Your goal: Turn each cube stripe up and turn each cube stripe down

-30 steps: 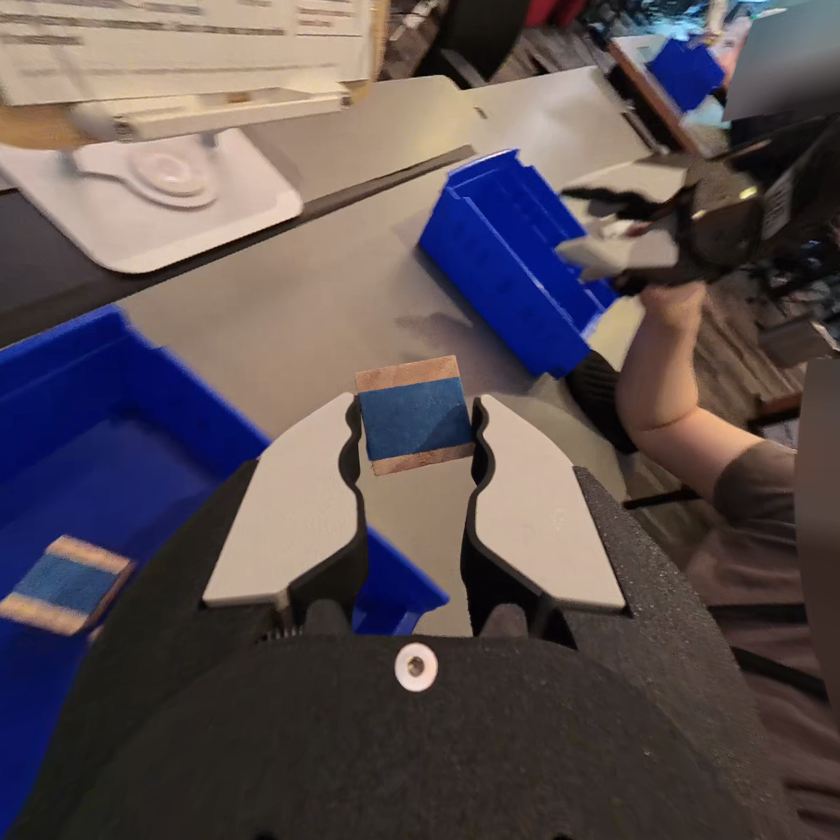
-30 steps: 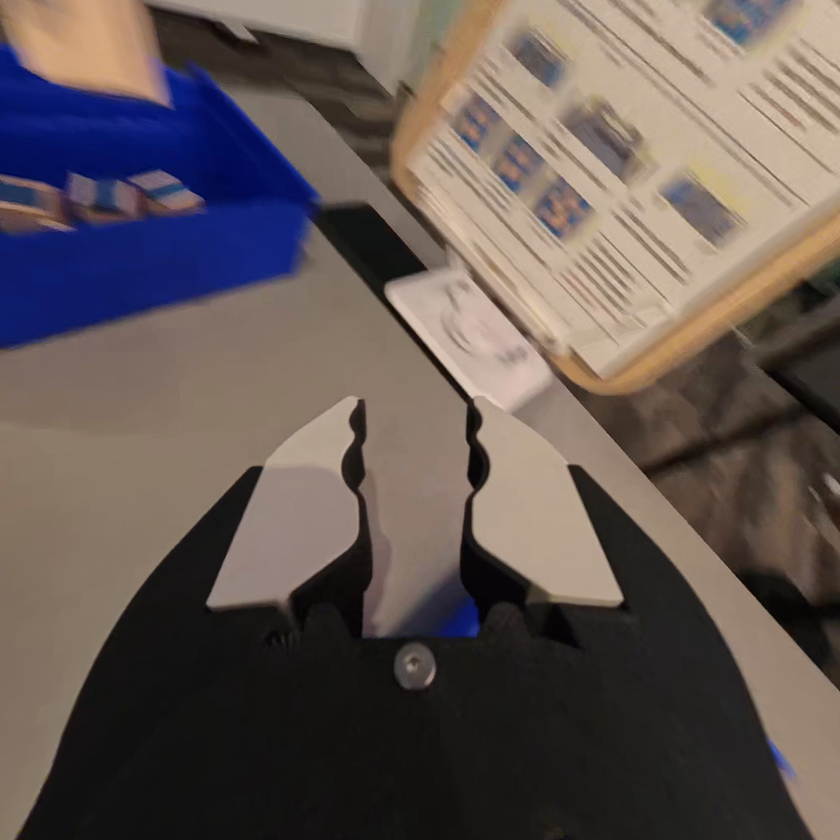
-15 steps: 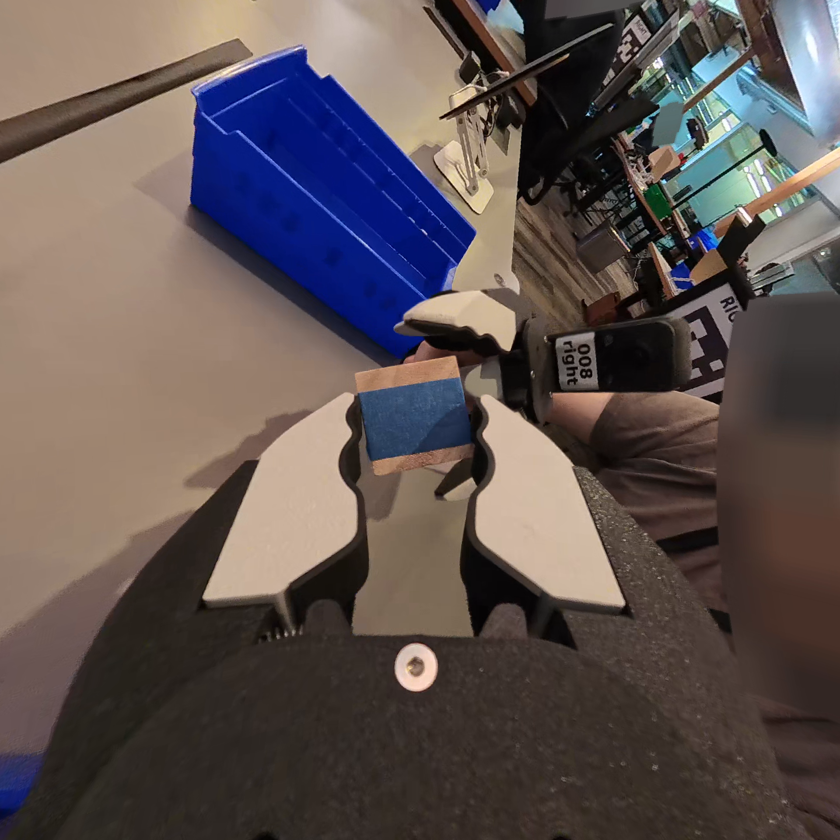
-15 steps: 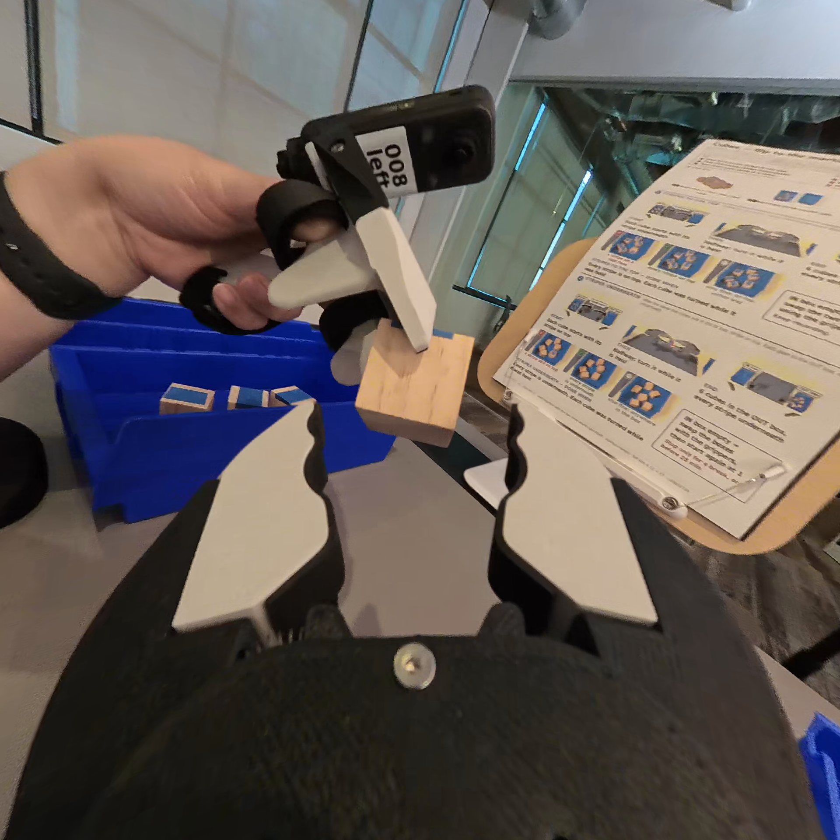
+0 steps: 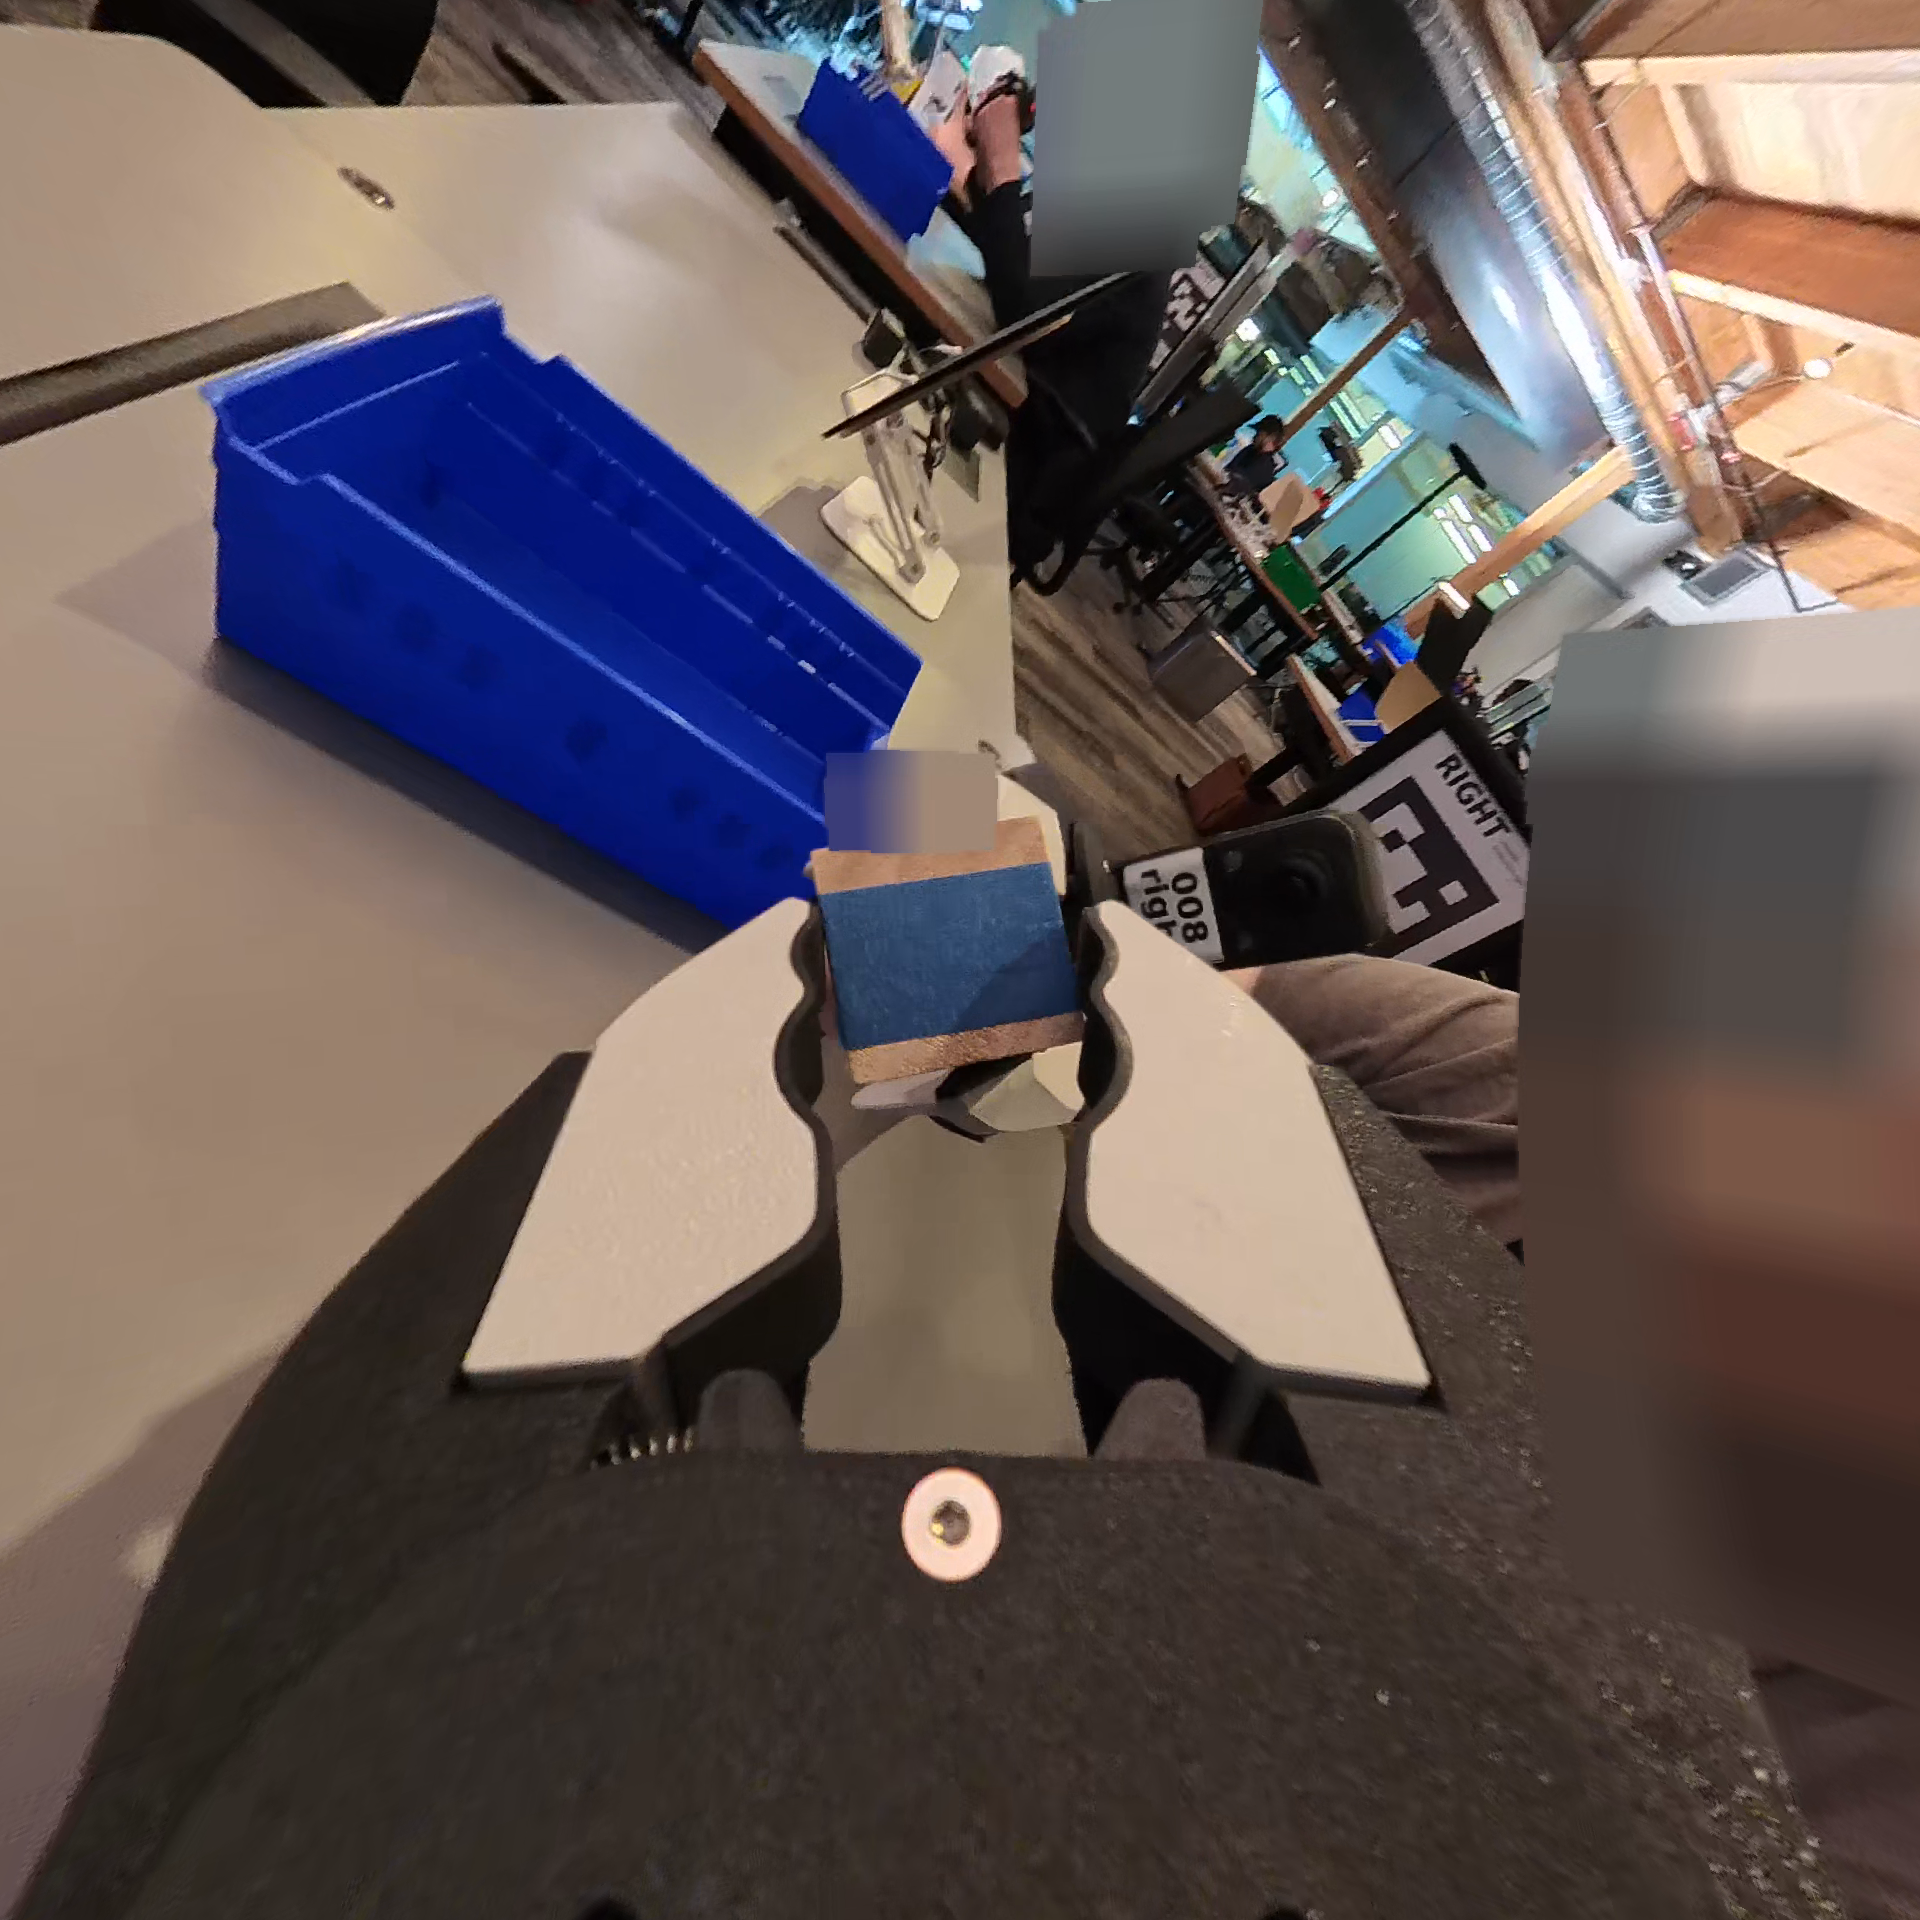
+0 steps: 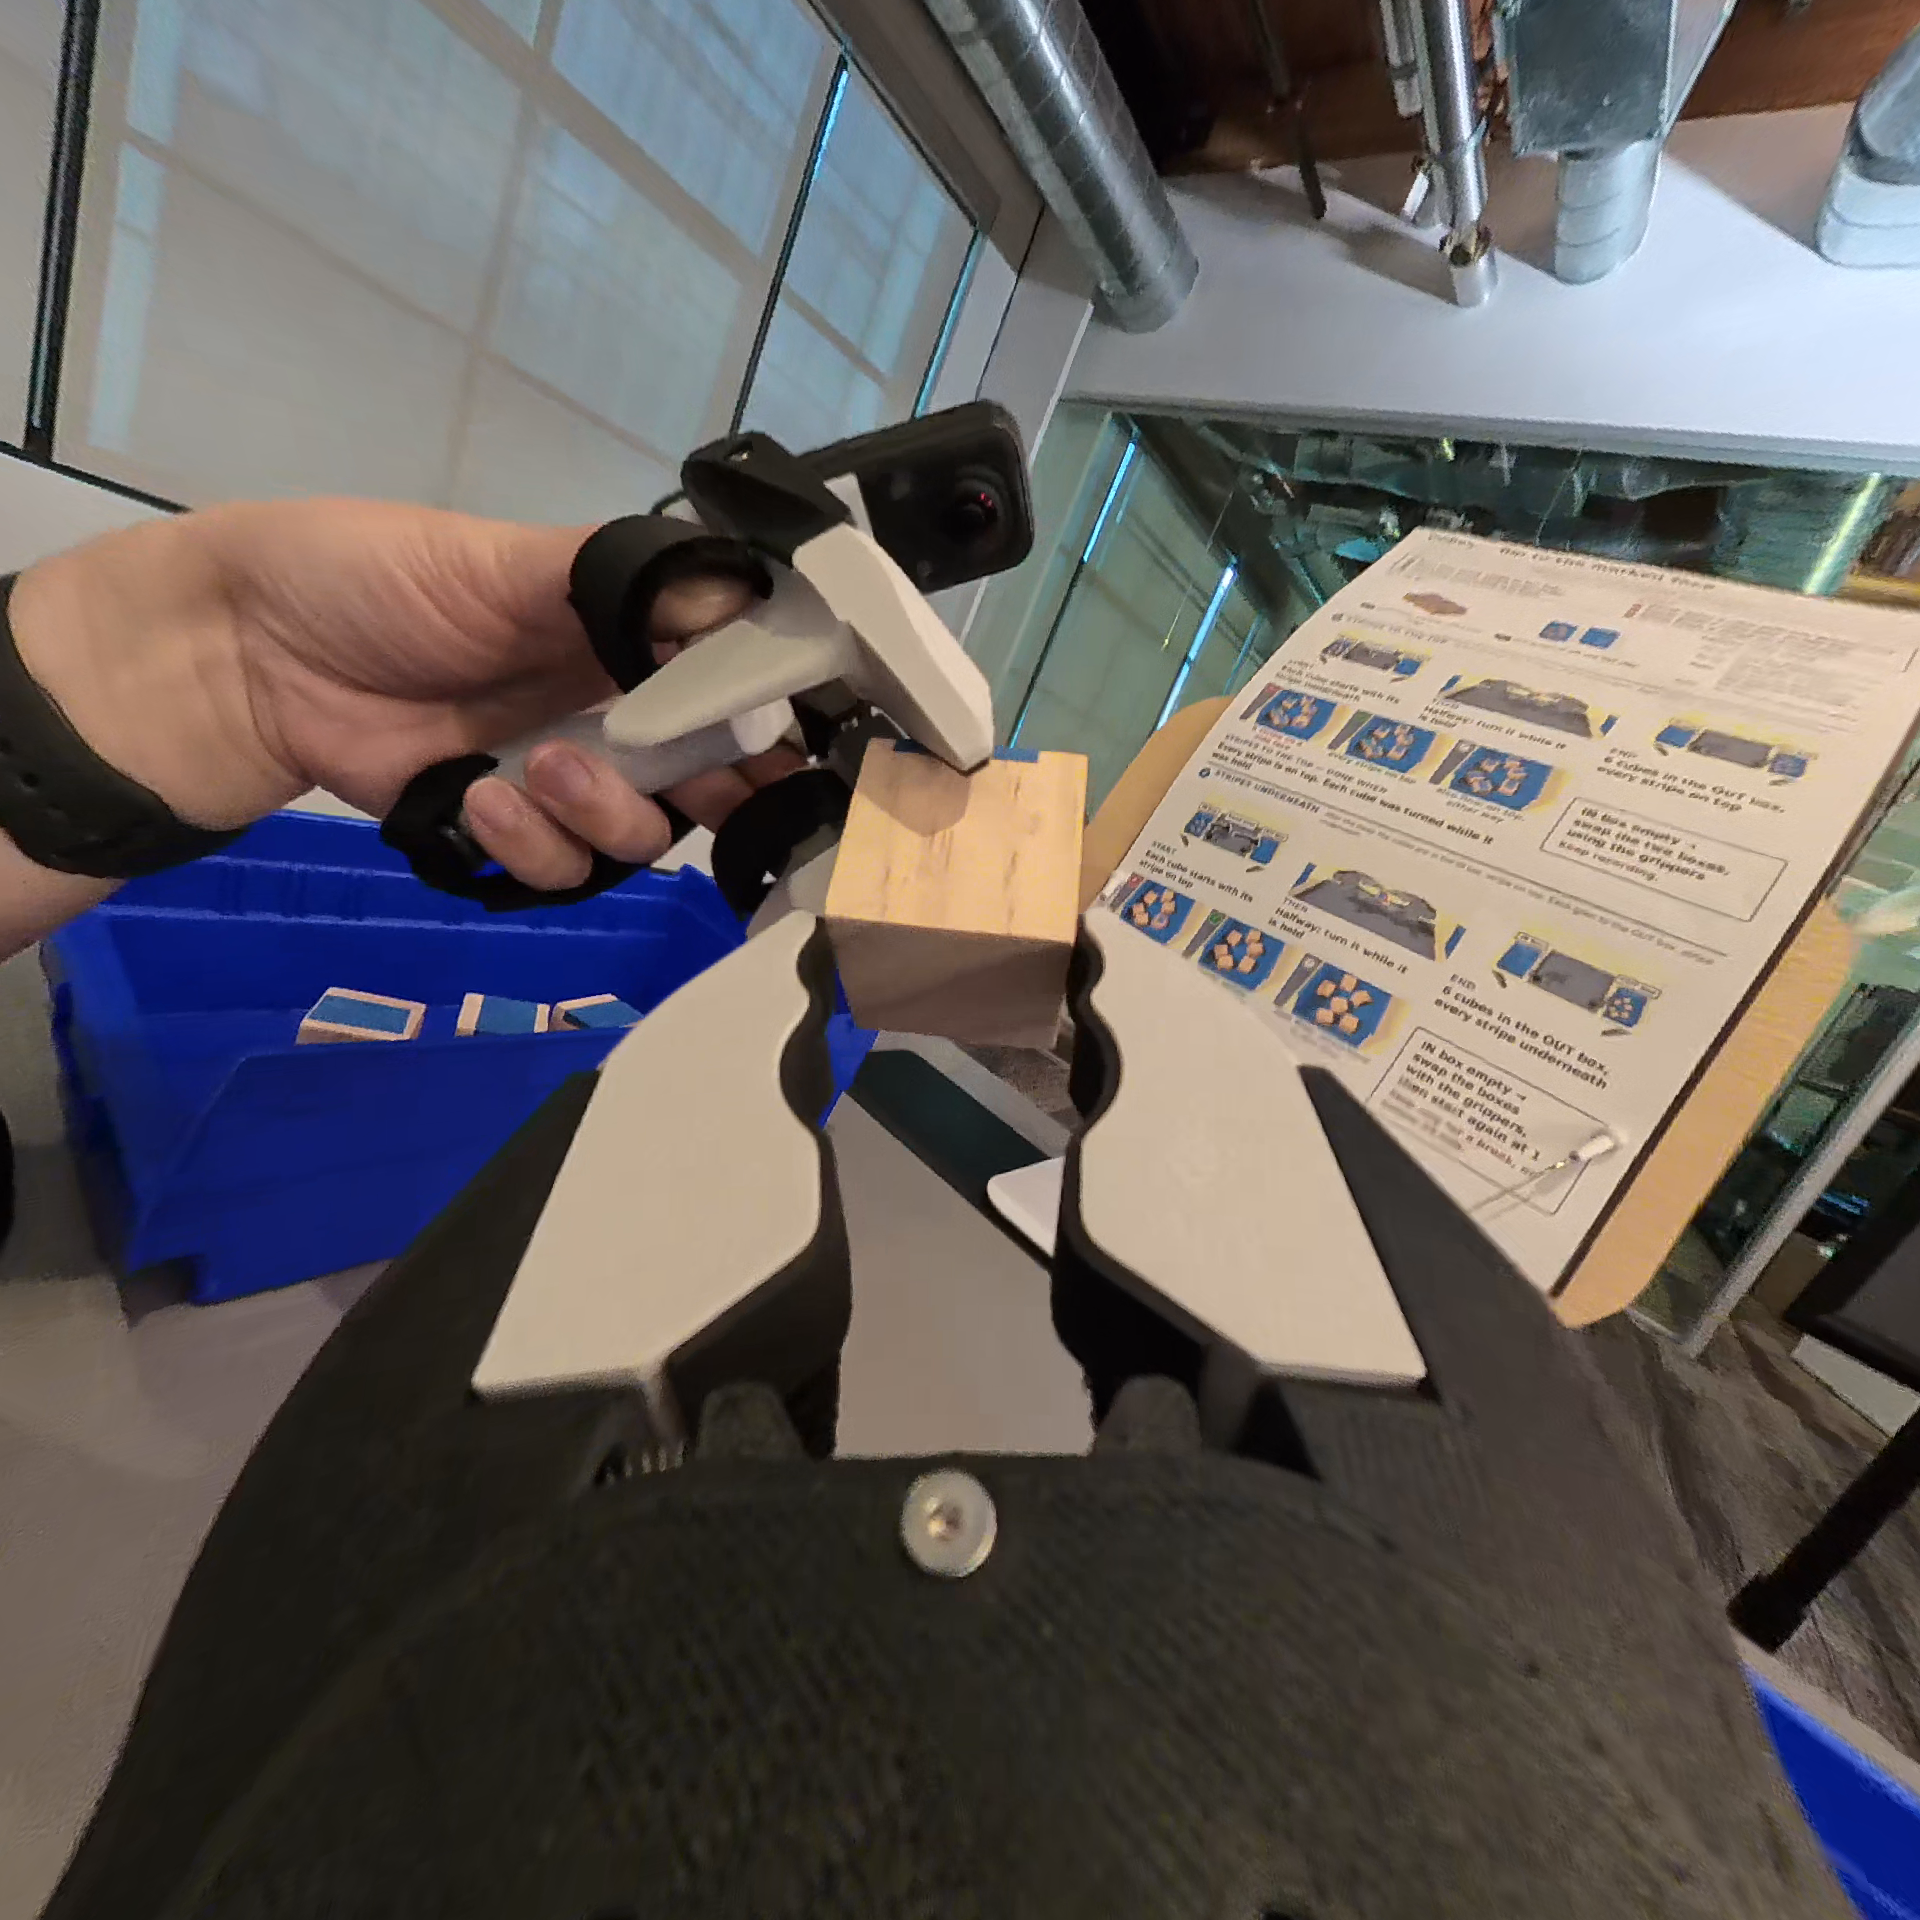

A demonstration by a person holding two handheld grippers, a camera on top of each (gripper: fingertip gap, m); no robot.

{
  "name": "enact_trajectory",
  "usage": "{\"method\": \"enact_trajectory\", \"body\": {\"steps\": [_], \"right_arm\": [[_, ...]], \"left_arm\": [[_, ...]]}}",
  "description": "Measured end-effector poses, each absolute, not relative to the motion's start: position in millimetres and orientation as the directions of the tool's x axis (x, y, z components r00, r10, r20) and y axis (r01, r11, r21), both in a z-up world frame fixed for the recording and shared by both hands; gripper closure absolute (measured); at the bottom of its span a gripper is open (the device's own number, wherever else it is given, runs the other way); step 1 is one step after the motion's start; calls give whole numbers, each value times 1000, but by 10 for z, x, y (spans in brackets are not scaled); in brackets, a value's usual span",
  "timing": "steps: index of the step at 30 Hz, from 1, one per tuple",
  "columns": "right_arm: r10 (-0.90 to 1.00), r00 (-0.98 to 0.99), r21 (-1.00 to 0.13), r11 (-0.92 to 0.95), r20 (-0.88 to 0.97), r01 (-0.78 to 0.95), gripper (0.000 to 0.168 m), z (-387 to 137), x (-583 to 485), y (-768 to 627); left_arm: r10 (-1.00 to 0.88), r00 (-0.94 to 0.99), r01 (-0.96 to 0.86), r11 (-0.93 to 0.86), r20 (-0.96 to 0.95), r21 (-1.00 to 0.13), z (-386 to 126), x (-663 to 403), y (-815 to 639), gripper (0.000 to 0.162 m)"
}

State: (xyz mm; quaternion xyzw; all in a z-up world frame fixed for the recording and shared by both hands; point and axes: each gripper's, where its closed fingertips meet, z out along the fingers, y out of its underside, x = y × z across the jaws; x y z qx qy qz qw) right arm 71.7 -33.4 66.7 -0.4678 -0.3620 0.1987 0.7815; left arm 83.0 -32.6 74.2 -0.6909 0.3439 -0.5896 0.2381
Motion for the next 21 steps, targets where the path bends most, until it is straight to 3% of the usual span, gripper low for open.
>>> {"method": "enact_trajectory", "body": {"steps": [4,9,12,14,16,21], "right_arm": [[691,592,-874,484,415,48,125,812,749,-372],[716,546,-900,348,435,261,125,966,1103,-19],[725,600,-889,38,339,456,125,763,1736,398],[677,692,-814,-239,252,530,125,474,2327,613],[594,790,-726,-477,149,495,124,175,2869,745],[361,930,-531,-801,-62,275,124,-524,3661,965]], "left_arm": [[-821,52,-138,-570,569,-810,908,811,-319,115],[-904,317,-47,-318,288,-947,1127,501,-31,114],[-885,426,-22,-221,191,-975,1249,299,45,115],[-877,453,0,-177,158,-984,1322,210,59,115],[-867,479,30,-144,141,-989,1387,134,84,113],[-788,614,45,-24,46,-999,1436,-79,228,112]]}}
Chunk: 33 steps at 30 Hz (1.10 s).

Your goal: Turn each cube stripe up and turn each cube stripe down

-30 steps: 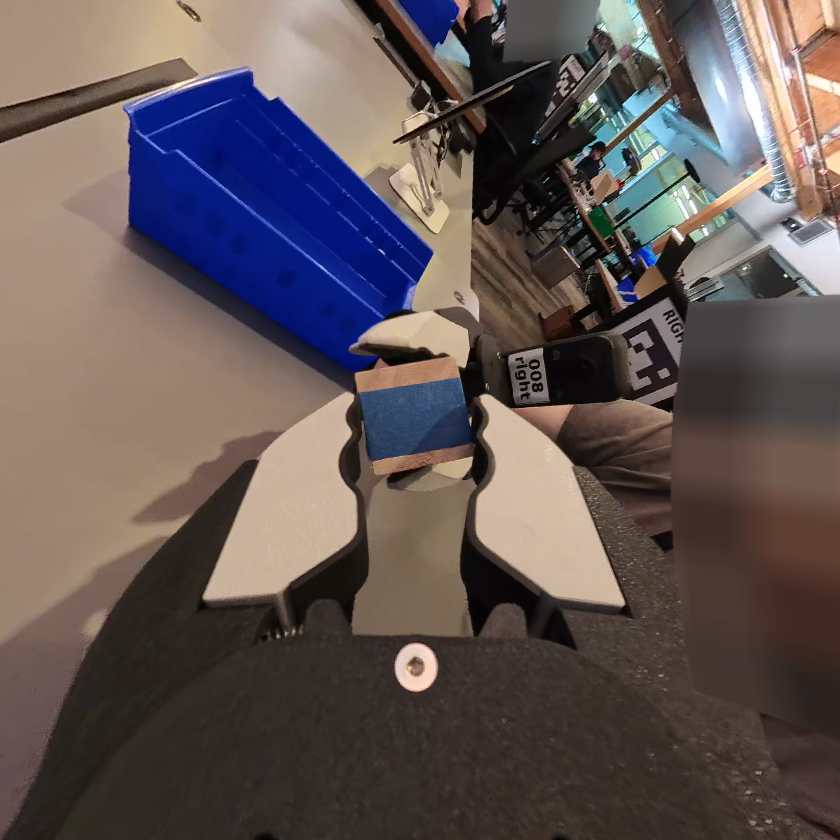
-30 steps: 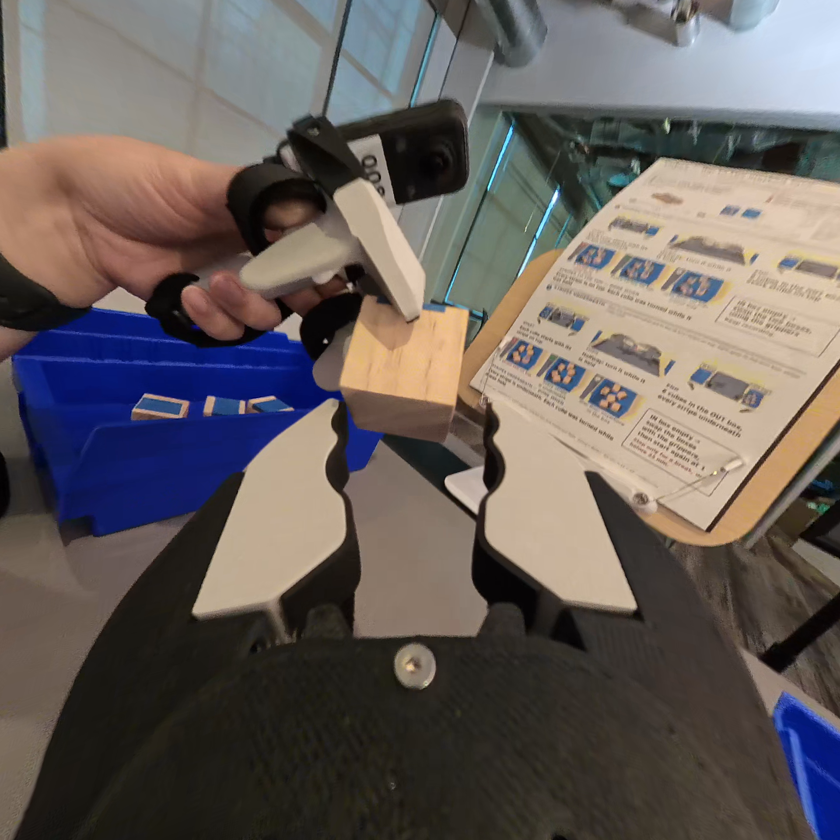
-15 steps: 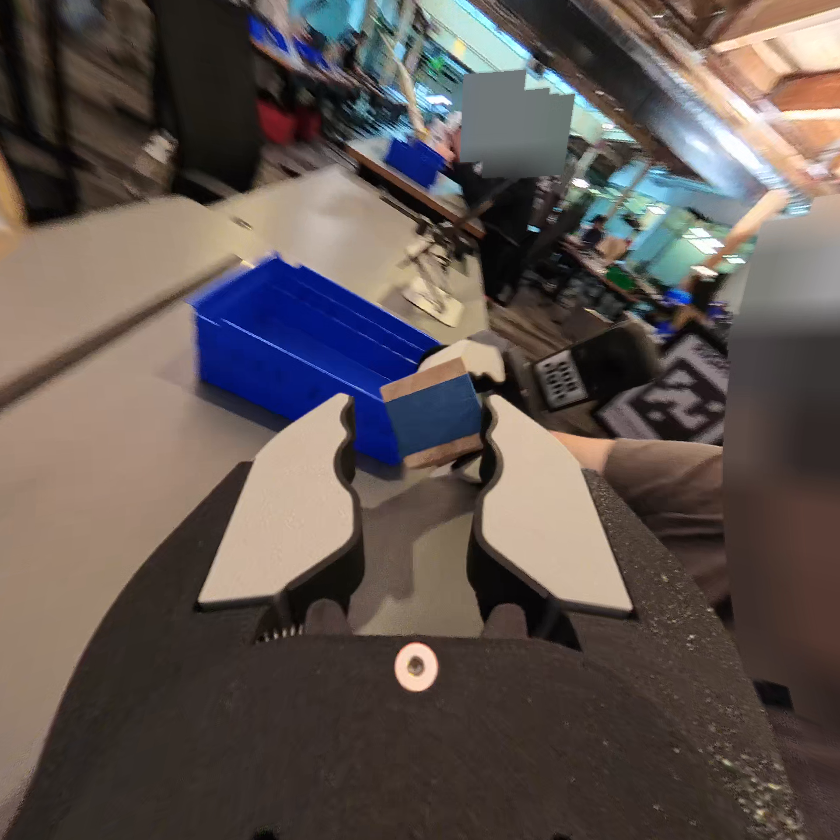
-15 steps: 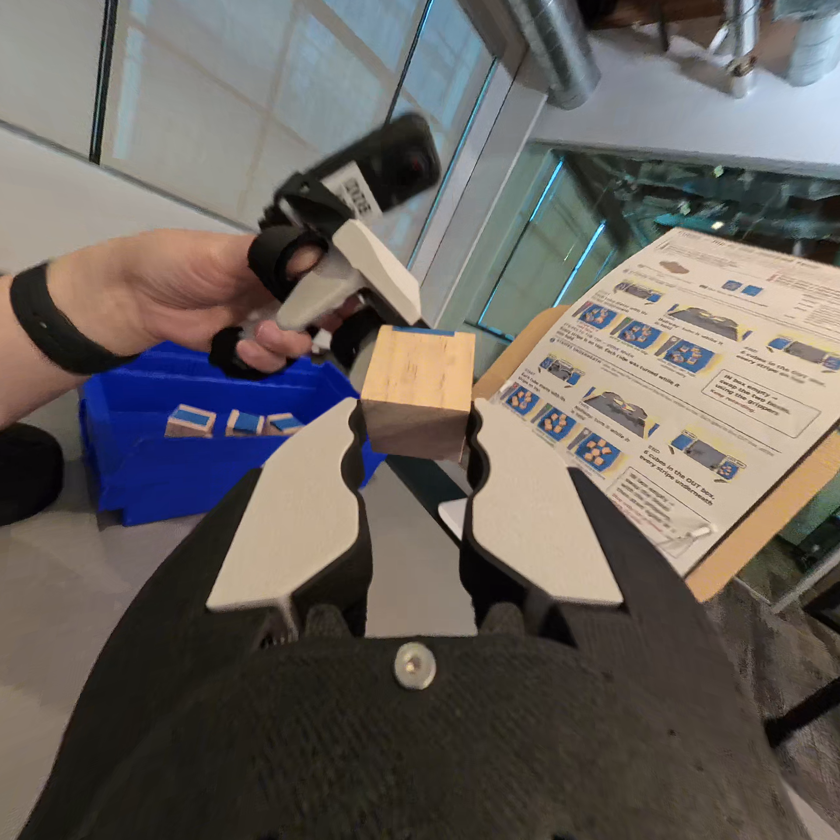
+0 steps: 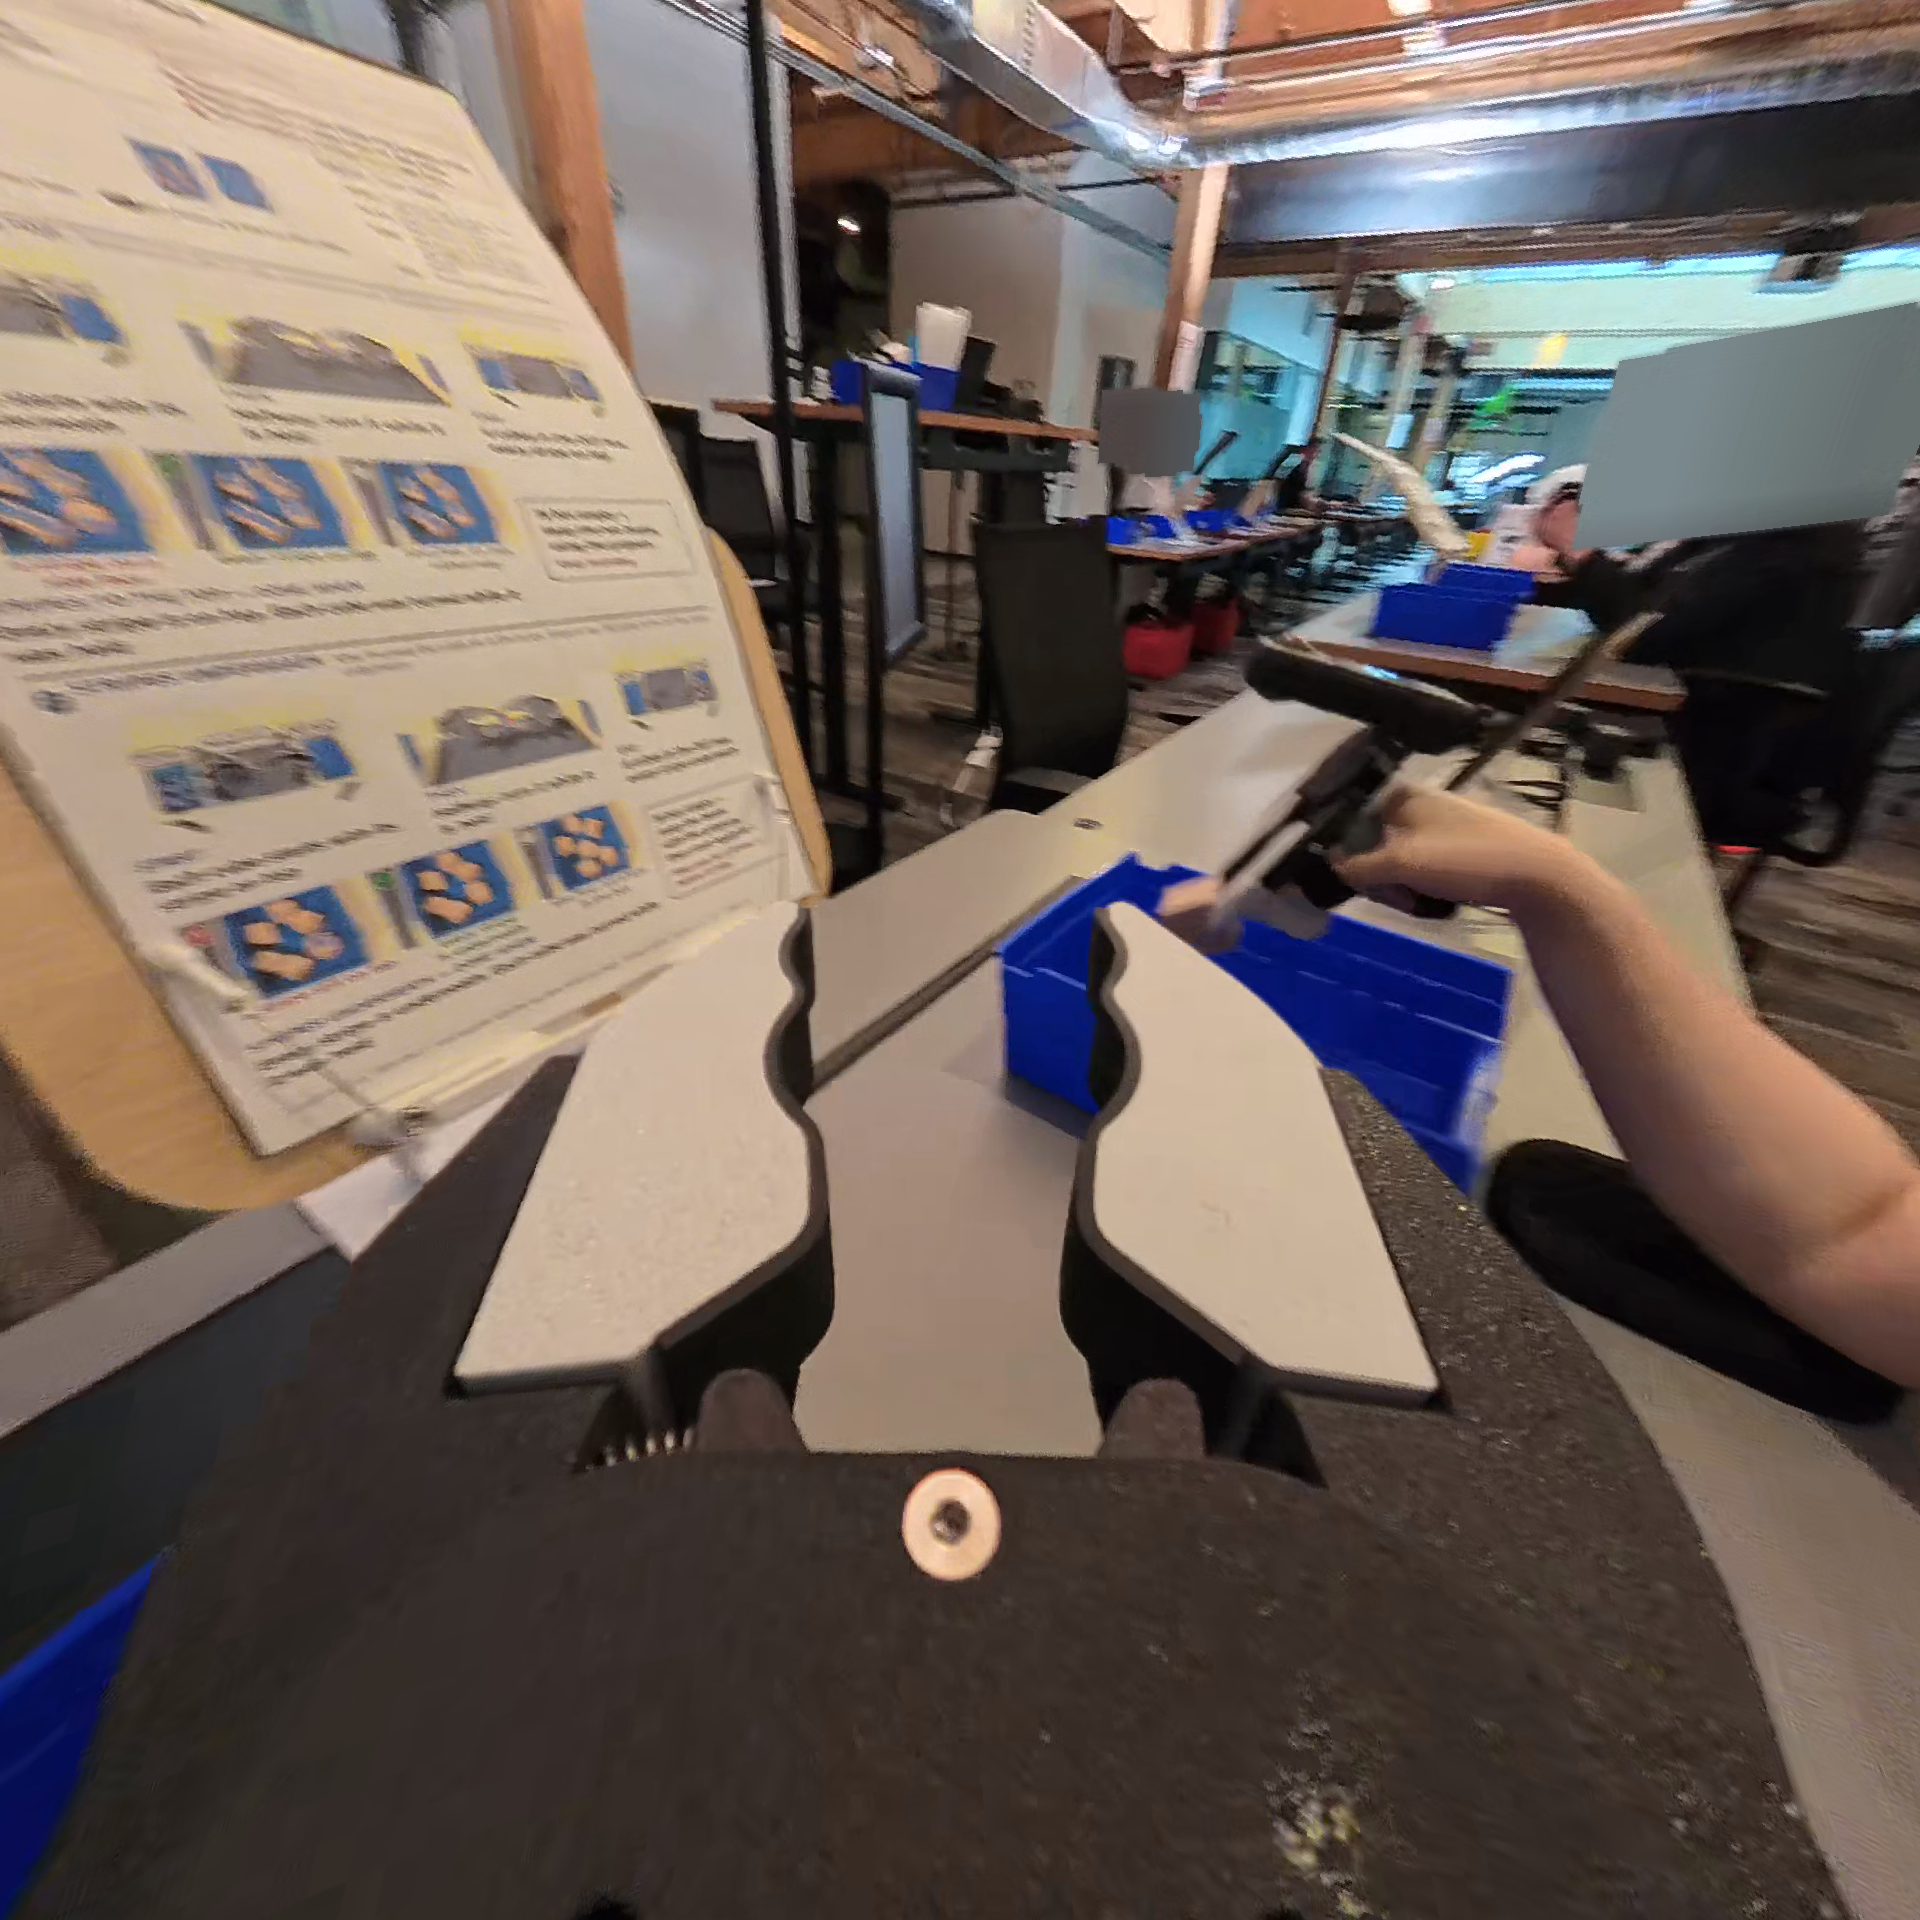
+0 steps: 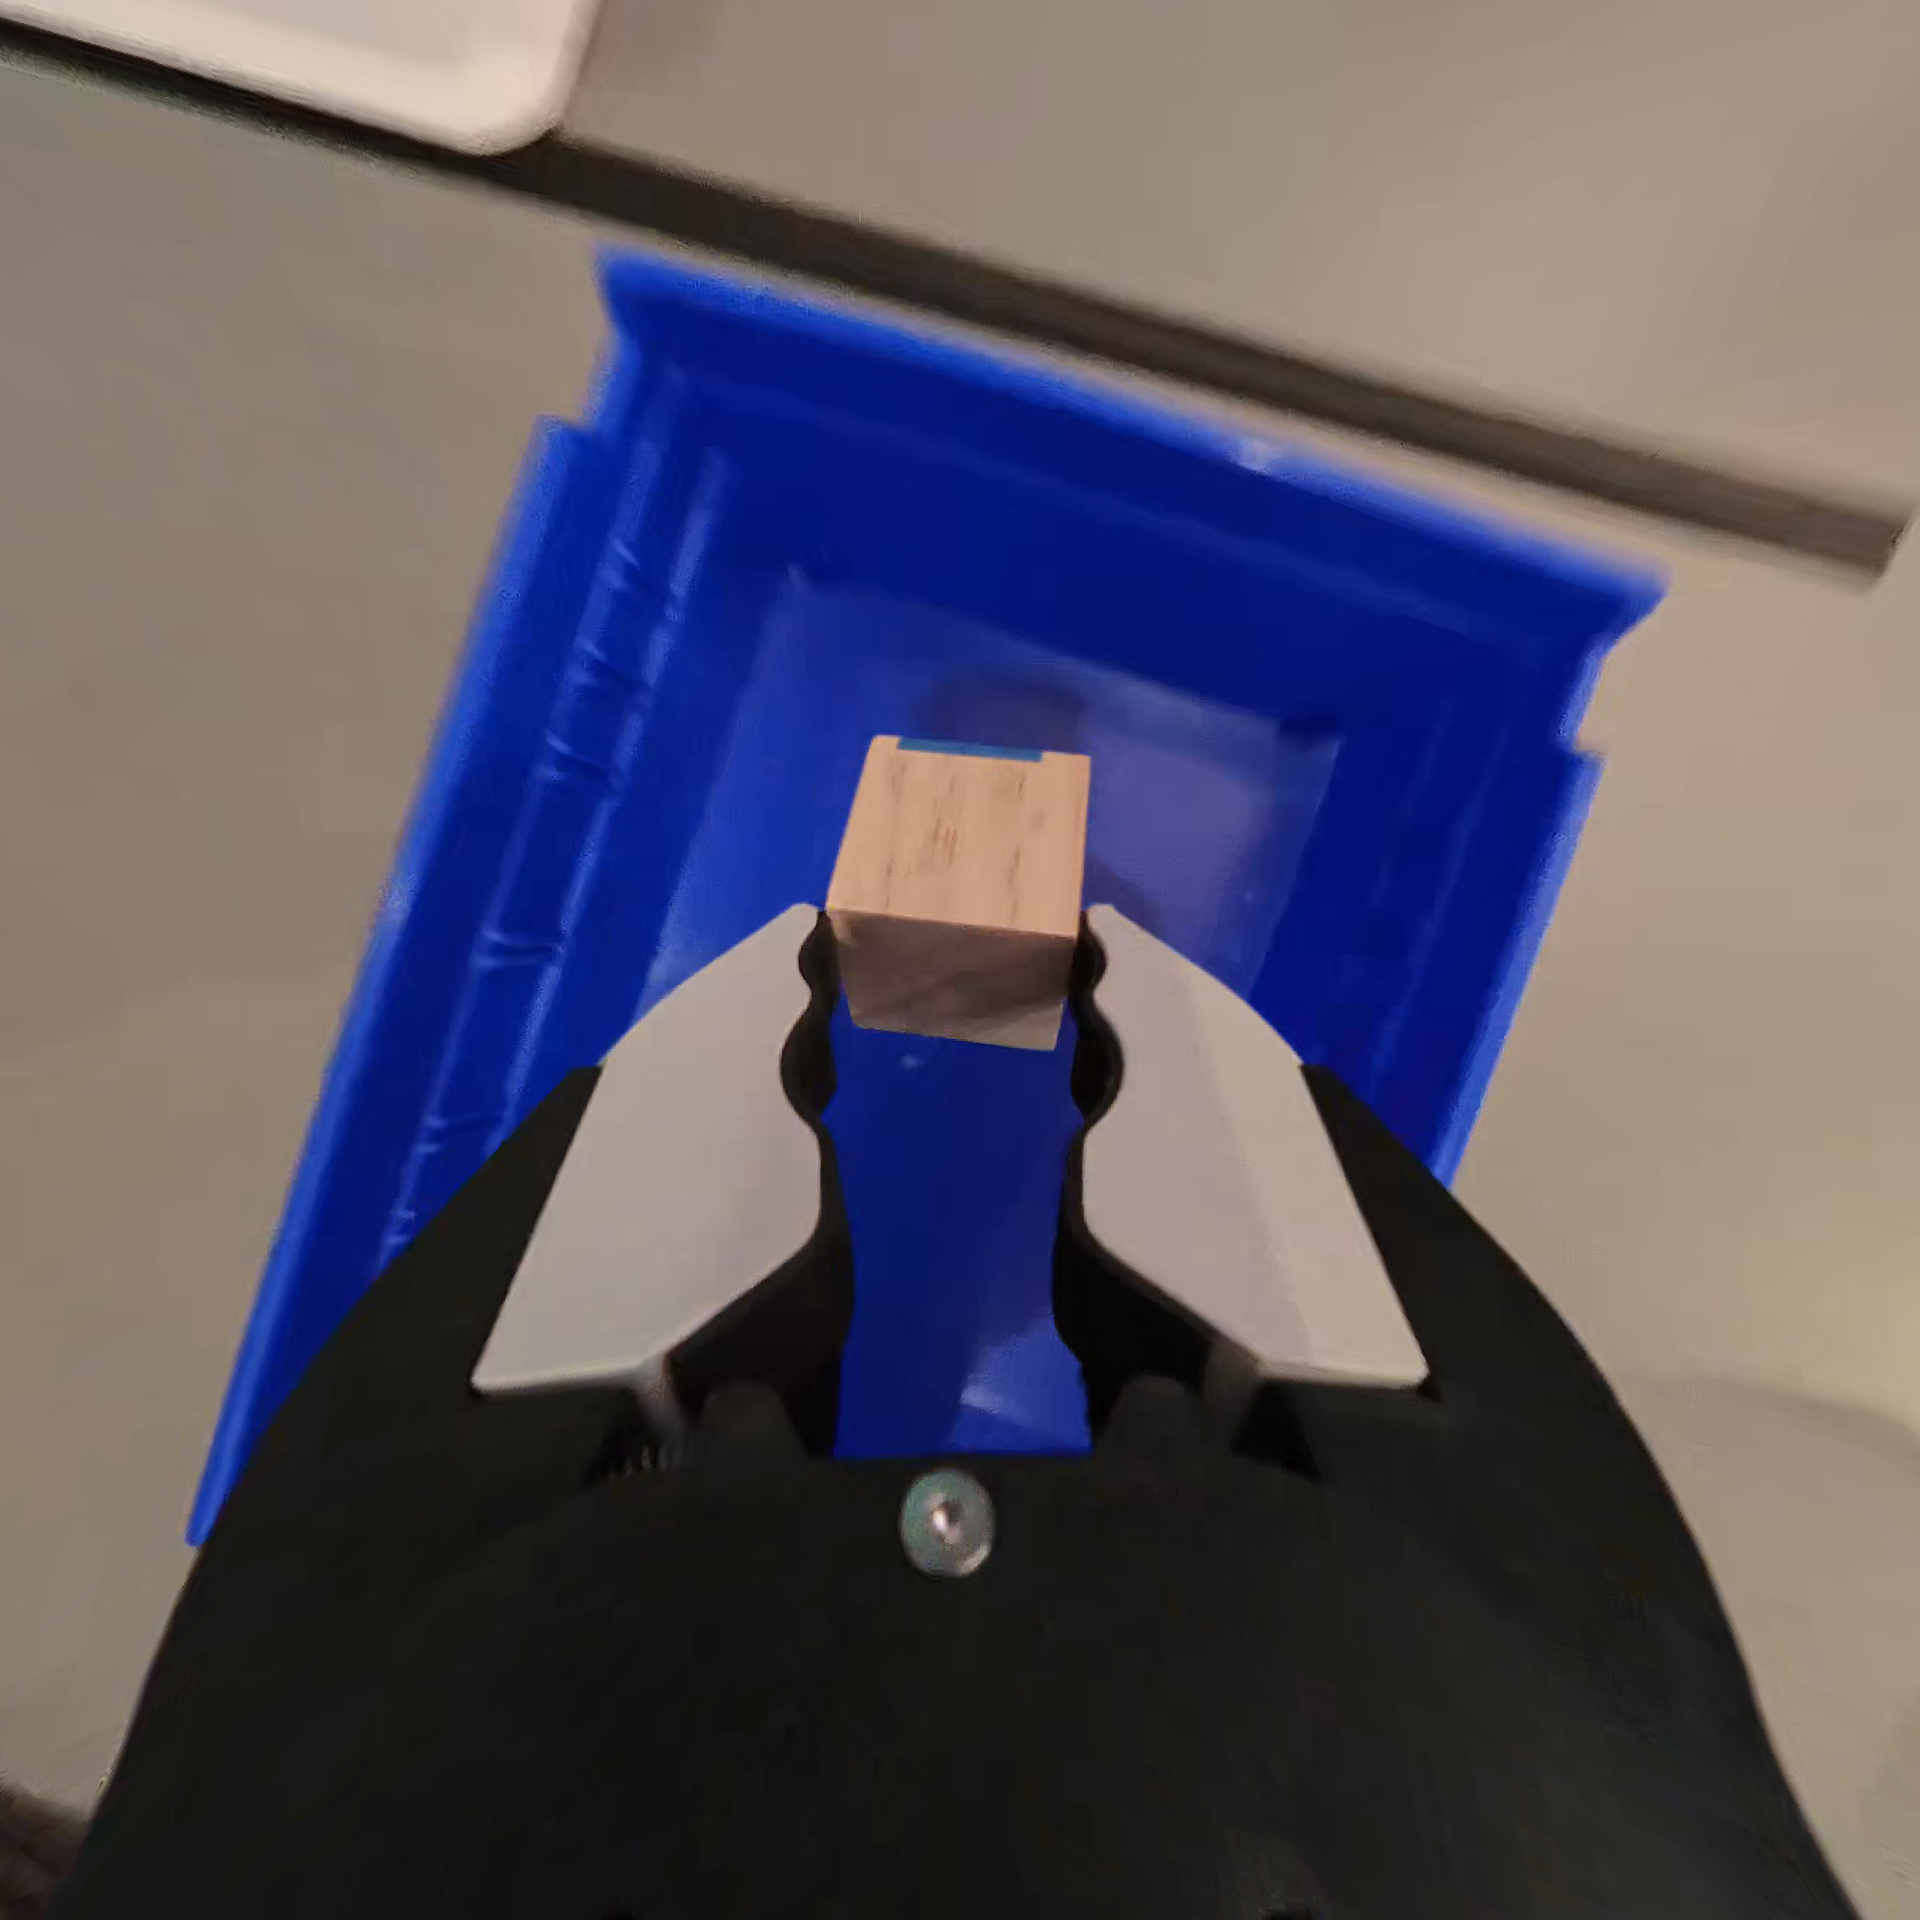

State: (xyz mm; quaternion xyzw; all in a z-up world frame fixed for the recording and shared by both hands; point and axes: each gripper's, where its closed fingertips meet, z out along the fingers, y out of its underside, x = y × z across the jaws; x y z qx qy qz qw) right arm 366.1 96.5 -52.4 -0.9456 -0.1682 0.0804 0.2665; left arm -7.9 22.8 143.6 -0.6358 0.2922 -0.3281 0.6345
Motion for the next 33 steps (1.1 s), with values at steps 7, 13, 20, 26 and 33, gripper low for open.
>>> {"method": "enact_trajectory", "body": {"steps": [7,13,20,26,33], "right_arm": [[251,968,-231,-943,-17,241,124,-1201,3924,901],[172,985,-156,-973,-3,170,123,-1335,4084,858],[150,988,-230,-963,-33,139,124,-1375,4070,1031],[172,984,-198,-964,45,177,122,-1486,4128,1059],[243,961,-148,-954,130,261,110,-1547,4091,1049]], "left_arm": [[-672,739,-109,-41,-53,-993,1241,-251,367,116],[-638,769,-190,-188,-27,-964,1002,-369,422,121],[-556,831,-234,-293,-34,-927,877,-717,452,122],[-409,911,-296,-547,-58,-783,427,-1436,426,122],[-228,971,-141,-780,68,-610,-160,-1960,493,128]]}}
